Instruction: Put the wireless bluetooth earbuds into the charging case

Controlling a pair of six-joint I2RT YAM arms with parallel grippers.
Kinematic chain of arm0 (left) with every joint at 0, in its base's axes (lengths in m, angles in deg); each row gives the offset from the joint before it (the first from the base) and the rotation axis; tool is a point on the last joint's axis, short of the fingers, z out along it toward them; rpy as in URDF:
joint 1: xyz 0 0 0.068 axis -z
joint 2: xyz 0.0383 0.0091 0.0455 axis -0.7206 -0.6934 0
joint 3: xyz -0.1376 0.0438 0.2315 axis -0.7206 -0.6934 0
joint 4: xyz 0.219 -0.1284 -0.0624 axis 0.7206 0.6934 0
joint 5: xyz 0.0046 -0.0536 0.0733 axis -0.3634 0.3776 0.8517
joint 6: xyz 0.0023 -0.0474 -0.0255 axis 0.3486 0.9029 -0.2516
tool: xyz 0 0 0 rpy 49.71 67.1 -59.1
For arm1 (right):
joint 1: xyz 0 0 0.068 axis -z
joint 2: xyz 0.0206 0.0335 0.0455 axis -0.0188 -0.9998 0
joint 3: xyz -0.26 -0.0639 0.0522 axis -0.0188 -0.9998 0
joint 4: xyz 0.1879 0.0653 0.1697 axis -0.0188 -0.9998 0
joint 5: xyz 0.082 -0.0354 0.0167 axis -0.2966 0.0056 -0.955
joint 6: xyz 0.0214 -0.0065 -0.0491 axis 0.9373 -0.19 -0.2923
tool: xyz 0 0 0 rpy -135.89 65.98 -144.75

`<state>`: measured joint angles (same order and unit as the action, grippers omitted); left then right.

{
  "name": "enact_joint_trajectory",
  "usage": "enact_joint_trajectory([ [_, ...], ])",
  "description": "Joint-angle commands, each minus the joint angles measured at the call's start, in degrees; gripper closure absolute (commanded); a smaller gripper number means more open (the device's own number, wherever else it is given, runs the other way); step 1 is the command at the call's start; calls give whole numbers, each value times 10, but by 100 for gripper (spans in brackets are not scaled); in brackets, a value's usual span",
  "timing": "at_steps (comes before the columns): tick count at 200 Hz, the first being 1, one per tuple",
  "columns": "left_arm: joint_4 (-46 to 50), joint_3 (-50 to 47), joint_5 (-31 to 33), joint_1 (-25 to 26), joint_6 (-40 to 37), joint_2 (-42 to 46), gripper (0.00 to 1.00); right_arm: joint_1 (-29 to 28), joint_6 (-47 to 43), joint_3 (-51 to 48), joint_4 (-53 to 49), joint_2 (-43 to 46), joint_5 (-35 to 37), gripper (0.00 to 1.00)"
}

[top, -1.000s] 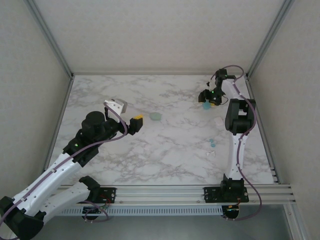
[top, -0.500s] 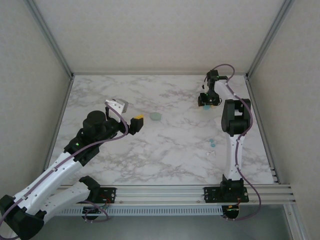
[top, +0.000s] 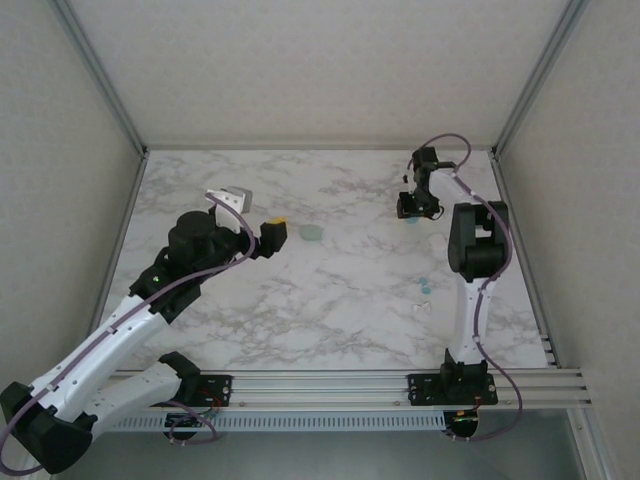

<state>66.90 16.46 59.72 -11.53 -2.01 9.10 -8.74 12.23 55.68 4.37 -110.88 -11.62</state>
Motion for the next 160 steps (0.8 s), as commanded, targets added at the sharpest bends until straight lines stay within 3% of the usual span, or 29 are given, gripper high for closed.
enact_joint_trajectory([
  [1,15,23,16,-17,70,-11,0,-29,-5,-91,114,163,-112,68],
  [29,6,46,-44,-31,116,-49,0,-88,-58,-249,258,355,-192,68],
  [70,-34,108,-167,-31,159,-122,7,-182,-151,-369,365,530,-218,71],
  [113,-61,162,-248,-6,201,-188,12,-261,-266,-385,344,579,-170,71],
  [160,-49,189,-273,22,195,-231,20,-281,-275,-375,354,569,-174,72],
])
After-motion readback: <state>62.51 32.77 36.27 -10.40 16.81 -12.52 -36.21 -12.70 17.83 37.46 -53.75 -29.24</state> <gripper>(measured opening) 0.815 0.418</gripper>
